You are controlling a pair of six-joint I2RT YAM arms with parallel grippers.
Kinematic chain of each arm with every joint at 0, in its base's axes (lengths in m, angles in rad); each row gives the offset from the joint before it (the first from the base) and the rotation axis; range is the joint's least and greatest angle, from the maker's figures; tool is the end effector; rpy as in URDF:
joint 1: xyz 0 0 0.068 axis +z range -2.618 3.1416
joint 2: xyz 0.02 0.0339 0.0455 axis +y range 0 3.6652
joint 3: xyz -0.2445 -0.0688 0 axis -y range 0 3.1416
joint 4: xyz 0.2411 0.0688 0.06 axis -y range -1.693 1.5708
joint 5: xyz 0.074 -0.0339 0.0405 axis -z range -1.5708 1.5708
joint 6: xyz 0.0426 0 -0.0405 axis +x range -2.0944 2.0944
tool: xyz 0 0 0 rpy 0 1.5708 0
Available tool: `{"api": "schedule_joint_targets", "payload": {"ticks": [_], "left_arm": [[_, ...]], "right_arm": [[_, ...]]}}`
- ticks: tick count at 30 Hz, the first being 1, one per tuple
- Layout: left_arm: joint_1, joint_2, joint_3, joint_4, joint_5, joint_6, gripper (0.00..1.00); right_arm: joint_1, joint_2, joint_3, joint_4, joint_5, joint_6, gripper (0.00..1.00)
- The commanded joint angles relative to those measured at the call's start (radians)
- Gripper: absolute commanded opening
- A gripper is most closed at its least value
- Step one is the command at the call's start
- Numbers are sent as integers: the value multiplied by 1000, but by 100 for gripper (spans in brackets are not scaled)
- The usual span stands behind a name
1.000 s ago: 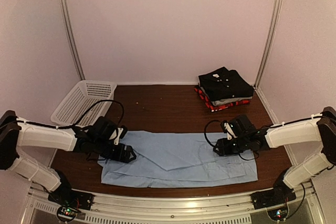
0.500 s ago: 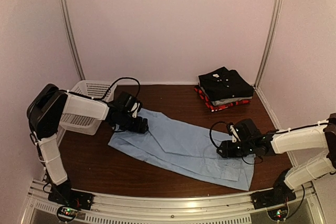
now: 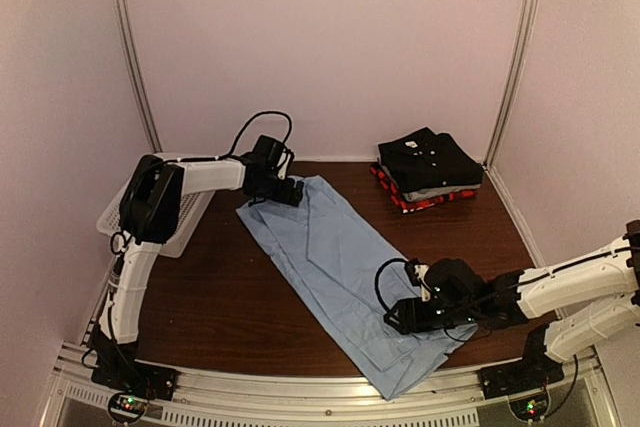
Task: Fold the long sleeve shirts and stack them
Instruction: Rotate the rectangle-folded shirt at the center of the board.
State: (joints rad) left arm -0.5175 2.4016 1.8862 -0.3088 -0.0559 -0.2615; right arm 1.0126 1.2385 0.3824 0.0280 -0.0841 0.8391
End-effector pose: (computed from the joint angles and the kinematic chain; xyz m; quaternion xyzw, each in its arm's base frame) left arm 0.4523 -0.2547 0.1262 0.1087 0.9245 -0.1144 0.3471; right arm 0.1147 0.1905 0.1161 -0.0959 0.9262 0.3133 0.1866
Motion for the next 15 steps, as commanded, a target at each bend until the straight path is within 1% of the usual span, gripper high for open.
{"api": "schedule_joint_targets", "payload": {"ticks": [1, 4, 8, 11, 15], "left_arm": [[17, -88, 8, 52, -37, 27, 98], [20, -187, -89, 104, -32, 22, 98], [20, -310, -228, 112, 50, -17, 98], [17, -408, -407, 154, 171, -84, 98], [-6, -523, -651, 234, 238, -154, 96]], "right_arm": [[25, -10, 97, -106, 78, -44, 67], [14, -34, 149, -179, 167, -97, 73], [-62, -3, 206, -245, 182, -173, 76], [-118, 59, 269, -259, 179, -247, 76], [-172, 173, 346, -240, 134, -345, 76]]}}
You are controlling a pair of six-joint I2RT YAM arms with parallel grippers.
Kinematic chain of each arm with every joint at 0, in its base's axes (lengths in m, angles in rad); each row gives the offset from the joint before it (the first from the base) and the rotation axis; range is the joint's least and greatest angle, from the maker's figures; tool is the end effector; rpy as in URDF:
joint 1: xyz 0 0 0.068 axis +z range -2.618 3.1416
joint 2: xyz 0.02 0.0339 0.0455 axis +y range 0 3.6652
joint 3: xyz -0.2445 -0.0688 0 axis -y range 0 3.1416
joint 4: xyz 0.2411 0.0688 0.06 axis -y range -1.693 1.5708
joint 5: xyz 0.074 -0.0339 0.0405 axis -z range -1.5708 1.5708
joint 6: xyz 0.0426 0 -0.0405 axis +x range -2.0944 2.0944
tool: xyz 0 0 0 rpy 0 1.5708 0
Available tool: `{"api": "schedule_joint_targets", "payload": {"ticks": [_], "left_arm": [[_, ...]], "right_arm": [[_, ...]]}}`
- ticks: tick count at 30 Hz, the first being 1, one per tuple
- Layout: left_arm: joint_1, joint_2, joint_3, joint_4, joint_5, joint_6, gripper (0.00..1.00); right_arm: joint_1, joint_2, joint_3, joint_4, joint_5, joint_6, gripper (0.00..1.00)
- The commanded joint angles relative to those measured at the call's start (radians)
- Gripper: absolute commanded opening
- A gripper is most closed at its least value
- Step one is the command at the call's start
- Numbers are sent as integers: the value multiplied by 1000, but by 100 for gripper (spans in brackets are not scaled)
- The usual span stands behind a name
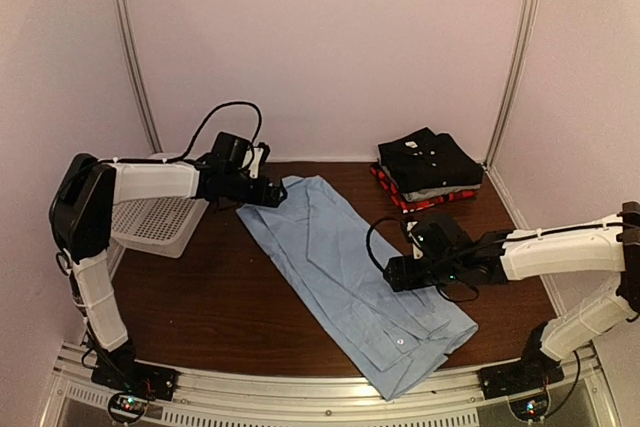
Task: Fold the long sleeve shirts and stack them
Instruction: Rotate the rectangle-folded shirt at the center of the board.
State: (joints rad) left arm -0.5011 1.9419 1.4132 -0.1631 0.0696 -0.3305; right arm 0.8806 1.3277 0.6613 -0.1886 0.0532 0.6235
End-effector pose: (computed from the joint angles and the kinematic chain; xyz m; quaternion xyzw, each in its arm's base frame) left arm 0.3817 -0.2124 0.1972 0.0918 0.8999 -0.2006 0.3763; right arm 0.1700 0.2023 0.1610 -0.1108 0.9298 0.2210 0.2728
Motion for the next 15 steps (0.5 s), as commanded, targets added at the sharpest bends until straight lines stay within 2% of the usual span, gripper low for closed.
{"api": "schedule_joint_targets", "payload": {"ticks": [1, 6, 10, 15], "left_arm": [[-34, -93, -226, 109, 119, -97, 95], [-93, -107, -346, 162, 118, -135, 94], [-105, -45, -340, 200, 116, -142, 93], [-104, 43, -272, 168, 79, -121, 92]], "right_arm": [[-51, 109, 86, -16, -20, -153, 76], [-82, 230, 159, 2, -107, -227, 76], [-85, 281, 158, 2, -163, -239, 75], [-85, 284, 96, 47, -222, -221, 73]]}}
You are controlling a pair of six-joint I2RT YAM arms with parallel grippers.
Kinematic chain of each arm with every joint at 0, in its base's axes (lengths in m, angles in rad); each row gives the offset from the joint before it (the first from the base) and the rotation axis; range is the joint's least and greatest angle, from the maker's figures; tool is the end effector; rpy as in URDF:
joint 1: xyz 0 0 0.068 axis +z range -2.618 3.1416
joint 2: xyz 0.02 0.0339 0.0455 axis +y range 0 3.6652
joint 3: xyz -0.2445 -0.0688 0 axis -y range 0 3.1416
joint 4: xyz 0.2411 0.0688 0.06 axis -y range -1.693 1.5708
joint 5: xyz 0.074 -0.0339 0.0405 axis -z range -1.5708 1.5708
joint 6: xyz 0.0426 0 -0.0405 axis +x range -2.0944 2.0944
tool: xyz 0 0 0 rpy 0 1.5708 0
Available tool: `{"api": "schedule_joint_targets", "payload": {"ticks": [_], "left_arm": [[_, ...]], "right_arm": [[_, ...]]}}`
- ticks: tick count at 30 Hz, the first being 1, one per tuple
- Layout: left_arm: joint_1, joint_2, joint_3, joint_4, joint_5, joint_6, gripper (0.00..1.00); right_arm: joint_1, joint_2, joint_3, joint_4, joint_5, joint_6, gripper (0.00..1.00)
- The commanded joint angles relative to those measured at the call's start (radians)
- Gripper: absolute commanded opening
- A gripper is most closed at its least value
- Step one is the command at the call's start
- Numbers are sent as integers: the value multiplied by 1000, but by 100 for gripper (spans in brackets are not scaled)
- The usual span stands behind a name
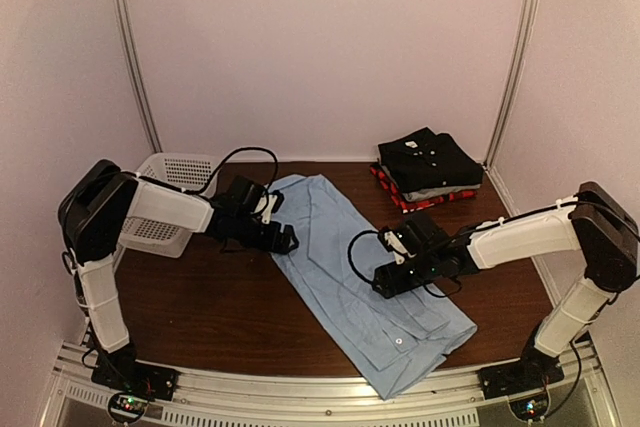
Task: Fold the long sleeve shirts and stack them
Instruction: Rotate the rectangle-folded shirt at the center of the board.
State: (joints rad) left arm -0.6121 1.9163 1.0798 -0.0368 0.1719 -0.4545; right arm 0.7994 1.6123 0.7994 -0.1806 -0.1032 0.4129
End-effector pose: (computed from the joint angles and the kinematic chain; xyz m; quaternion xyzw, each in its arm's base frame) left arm 0.3096 -0.2263 0.1159 0.1030 0.9311 -0.2426 0.2522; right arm 0.2081 0.2203 0.1264 -0.1983 0.9367 0.2026 0.2055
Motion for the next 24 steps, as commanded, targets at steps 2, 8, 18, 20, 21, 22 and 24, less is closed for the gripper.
{"api": "schedule_joint_targets", "payload": {"ticks": [2, 8, 18, 20, 21, 22, 24], "left_arm": [[7, 108, 104, -15, -42, 23, 92], [11, 216, 231, -84, -99, 88, 91], [52, 447, 587, -211, -142, 162, 91], [64, 481, 656, -226, -153, 172, 92], [69, 495, 691, -237, -156, 179, 93], [72, 504, 723, -247, -173, 185, 94], [80, 501, 765, -250, -203, 197, 98]], "right_arm": [[-2, -1, -68, 60, -93, 6, 72], [11, -57, -159, 139, -100, 107, 70], [124, -14, -181, 347, -60, 292, 70], [127, 15, -145, 360, -59, 288, 70], [127, 28, -123, 349, -49, 279, 70], [127, 39, -98, 334, -41, 265, 70], [127, 47, -53, 297, -21, 223, 71]]}}
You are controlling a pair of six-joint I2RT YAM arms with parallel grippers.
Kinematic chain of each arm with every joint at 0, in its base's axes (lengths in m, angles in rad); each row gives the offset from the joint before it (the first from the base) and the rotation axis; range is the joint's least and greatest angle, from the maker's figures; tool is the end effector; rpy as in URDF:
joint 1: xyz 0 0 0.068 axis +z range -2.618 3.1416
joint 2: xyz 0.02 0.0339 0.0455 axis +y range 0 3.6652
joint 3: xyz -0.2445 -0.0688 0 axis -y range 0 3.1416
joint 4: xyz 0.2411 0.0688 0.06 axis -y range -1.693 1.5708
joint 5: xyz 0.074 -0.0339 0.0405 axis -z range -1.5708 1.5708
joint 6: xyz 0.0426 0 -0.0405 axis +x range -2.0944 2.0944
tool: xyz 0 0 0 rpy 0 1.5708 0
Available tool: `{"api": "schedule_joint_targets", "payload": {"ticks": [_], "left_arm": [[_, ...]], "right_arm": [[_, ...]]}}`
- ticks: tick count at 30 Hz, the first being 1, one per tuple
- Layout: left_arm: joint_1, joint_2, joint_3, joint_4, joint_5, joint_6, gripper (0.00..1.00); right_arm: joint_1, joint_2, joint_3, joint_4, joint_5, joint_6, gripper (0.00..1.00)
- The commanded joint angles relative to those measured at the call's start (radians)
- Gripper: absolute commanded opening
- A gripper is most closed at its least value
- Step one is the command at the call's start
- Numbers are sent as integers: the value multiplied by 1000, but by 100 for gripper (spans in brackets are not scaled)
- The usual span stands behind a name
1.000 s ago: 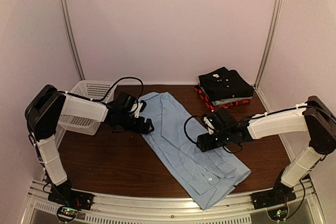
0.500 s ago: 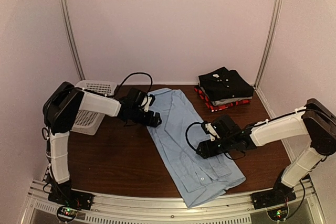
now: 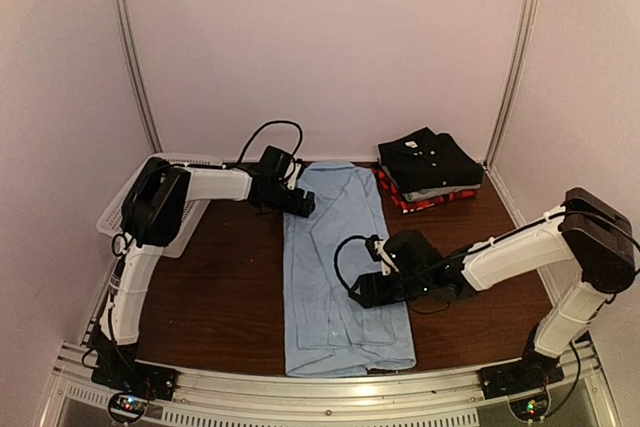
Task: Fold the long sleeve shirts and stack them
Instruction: Rotate the rectangle-folded shirt at the center of the board, then pick up the rectangle-folded shirt from the center of the board.
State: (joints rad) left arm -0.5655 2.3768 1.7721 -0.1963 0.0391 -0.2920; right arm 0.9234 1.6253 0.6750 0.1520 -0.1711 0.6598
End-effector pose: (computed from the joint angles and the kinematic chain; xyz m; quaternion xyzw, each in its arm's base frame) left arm 0.4297 -0.2747 0.1114 0.1336 0.9170 -0.1725 0.3339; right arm 0.1771 0.2463 0.1133 -0.1532 0.9107 0.3227 0.2074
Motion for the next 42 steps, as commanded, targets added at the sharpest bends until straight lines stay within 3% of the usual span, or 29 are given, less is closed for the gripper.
{"api": "schedule_joint_targets", "payload": {"ticks": [1, 5, 12, 19, 24, 28, 33, 42], "left_arm": [[35, 31, 86, -90, -80, 42, 98], [38, -72, 42, -75, -142, 54, 98], [36, -390, -270, 12, -135, 15, 98], [11, -689, -618, 109, 3, -19, 98], [-88, -863, -780, 121, 11, 14, 97], [-185, -987, -917, 179, 10, 25, 96], [-223, -1106, -1078, 264, 67, 10, 96], [-239, -1198, -1149, 242, 58, 4, 97]], "right_arm": [[3, 34, 93, -57, 58, -43, 72], [3, 13, 156, -143, 85, -131, 76], [28, -117, 127, -310, 32, -306, 85], [213, -268, 103, -498, 54, -368, 85], [339, -340, 85, -594, 96, -317, 85], [408, -312, 78, -641, 149, -303, 84], [442, -235, 87, -654, 191, -316, 77], [481, -106, 125, -667, 235, -325, 73]]}}
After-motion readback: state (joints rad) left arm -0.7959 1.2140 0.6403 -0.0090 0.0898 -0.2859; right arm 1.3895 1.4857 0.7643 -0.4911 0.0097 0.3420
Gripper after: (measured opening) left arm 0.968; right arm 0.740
